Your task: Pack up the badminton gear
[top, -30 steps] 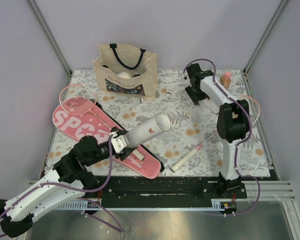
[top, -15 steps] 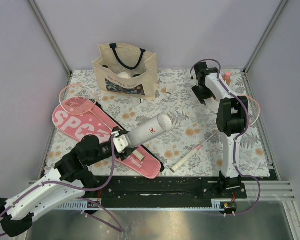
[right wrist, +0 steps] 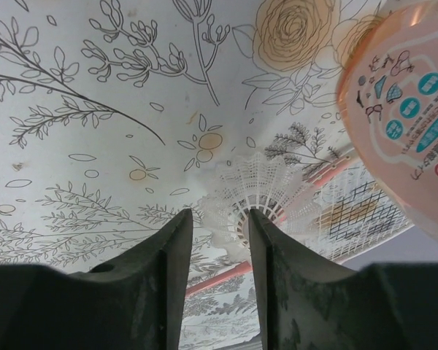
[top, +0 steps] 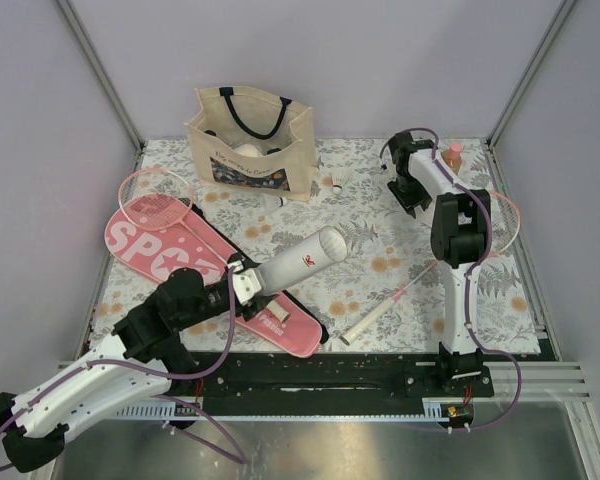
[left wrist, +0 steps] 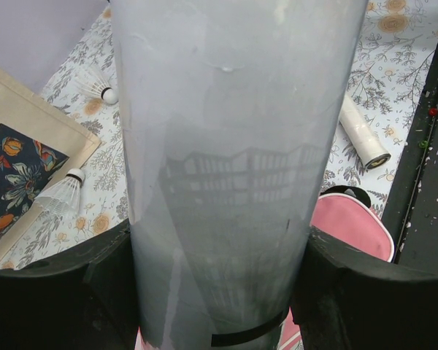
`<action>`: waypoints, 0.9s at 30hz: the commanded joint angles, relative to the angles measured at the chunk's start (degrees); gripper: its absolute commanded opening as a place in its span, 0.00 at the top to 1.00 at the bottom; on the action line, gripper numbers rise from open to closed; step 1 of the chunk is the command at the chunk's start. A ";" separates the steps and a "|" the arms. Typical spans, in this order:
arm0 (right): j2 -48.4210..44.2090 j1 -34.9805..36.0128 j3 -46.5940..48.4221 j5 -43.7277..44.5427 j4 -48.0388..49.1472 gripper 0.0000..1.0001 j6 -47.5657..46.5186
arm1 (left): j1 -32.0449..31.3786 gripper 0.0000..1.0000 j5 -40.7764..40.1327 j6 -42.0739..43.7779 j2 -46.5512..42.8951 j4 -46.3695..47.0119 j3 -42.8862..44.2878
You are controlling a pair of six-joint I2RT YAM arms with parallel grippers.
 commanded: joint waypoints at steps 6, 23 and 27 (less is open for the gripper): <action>-7.08 -0.20 -4.45 0.80 -1.78 0.74 0.18 | -0.04 0.43 0.08 0.73 -0.49 4.40 0.43; -30.00 0.06 -9.99 -17.12 2.25 1.00 12.83 | -0.22 0.43 -4.32 -0.94 0.03 4.49 0.69; -40.54 0.06 -15.77 -22.91 10.14 1.00 20.82 | -0.13 0.43 -7.56 -2.17 1.97 4.40 1.57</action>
